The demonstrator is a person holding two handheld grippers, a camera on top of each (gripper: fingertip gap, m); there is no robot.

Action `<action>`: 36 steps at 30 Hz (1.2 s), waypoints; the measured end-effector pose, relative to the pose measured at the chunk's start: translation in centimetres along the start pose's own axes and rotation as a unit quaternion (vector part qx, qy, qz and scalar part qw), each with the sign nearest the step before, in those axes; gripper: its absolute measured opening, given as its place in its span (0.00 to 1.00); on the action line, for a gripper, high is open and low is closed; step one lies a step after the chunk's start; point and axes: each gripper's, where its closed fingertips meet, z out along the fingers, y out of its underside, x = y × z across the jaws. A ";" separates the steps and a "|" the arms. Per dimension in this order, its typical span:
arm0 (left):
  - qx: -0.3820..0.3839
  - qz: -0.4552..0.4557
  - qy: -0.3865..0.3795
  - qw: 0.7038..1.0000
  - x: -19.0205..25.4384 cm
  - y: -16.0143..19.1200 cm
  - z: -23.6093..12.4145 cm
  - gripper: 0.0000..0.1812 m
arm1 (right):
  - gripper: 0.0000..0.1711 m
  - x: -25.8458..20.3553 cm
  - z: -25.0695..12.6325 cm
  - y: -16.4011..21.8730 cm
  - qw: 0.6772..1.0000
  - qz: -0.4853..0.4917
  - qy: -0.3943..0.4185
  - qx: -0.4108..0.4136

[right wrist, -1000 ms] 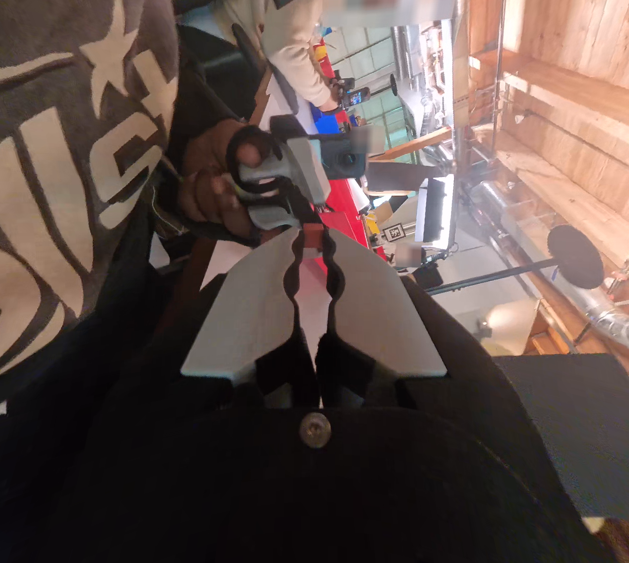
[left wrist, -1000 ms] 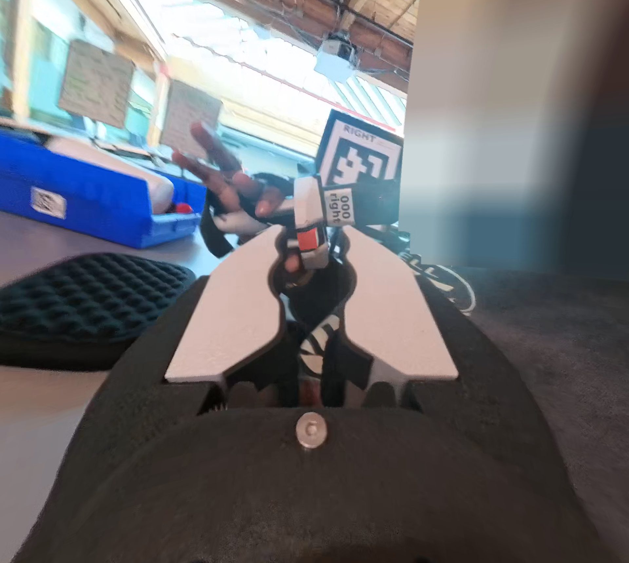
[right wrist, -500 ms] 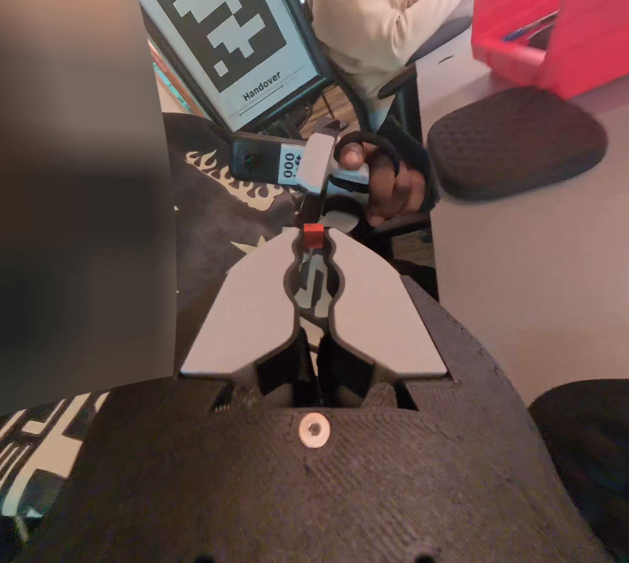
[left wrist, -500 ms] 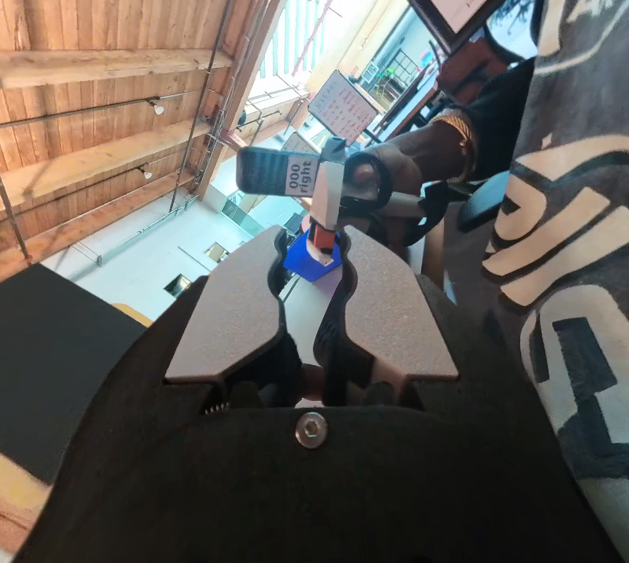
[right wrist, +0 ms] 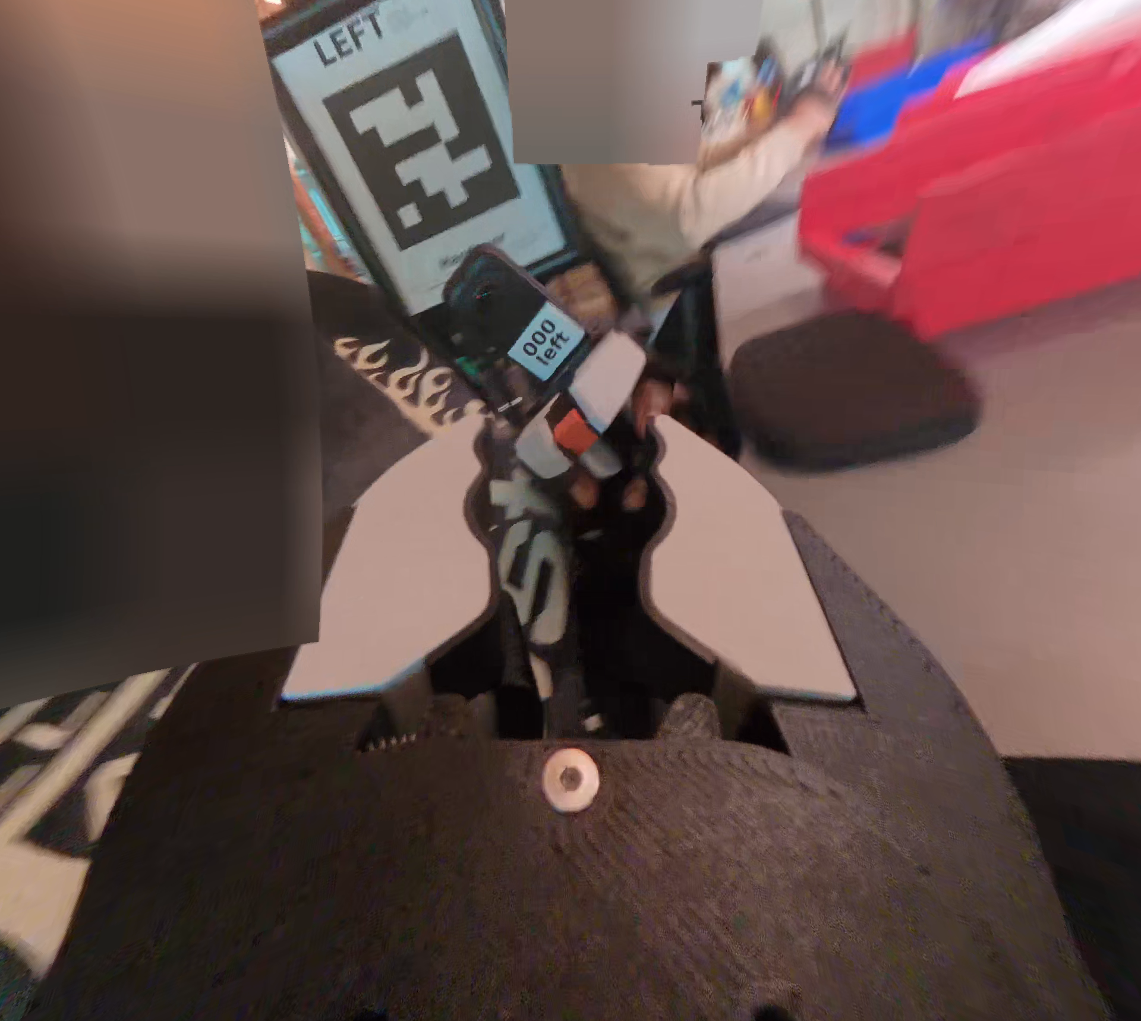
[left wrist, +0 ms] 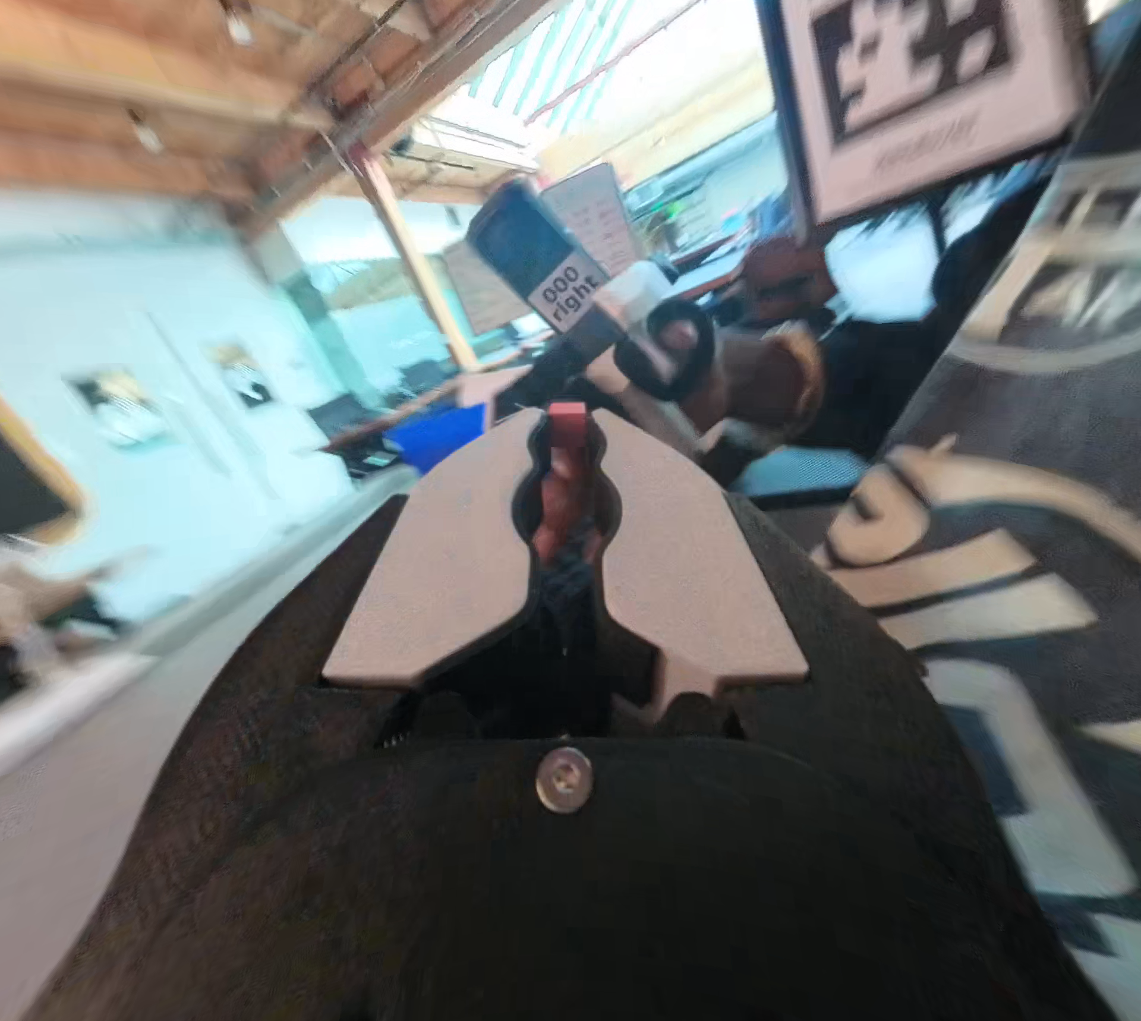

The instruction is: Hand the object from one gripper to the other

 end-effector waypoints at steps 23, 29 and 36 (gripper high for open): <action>0.013 -0.432 0.171 0.885 1.9 0.3 0.2 0.07 | 0.06 0.5 0.5 2.3 0.700 -0.685 0.147 -0.138; 0.046 -0.182 0.015 0.982 -1.3 0.0 -0.4 0.22 | 0.06 1.5 -0.8 -0.1 0.861 -0.475 0.164 -0.080; 0.001 0.143 -0.054 0.988 -0.6 0.2 -0.2 0.23 | 0.06 1.8 -1.4 0.3 0.994 -0.063 0.078 -0.039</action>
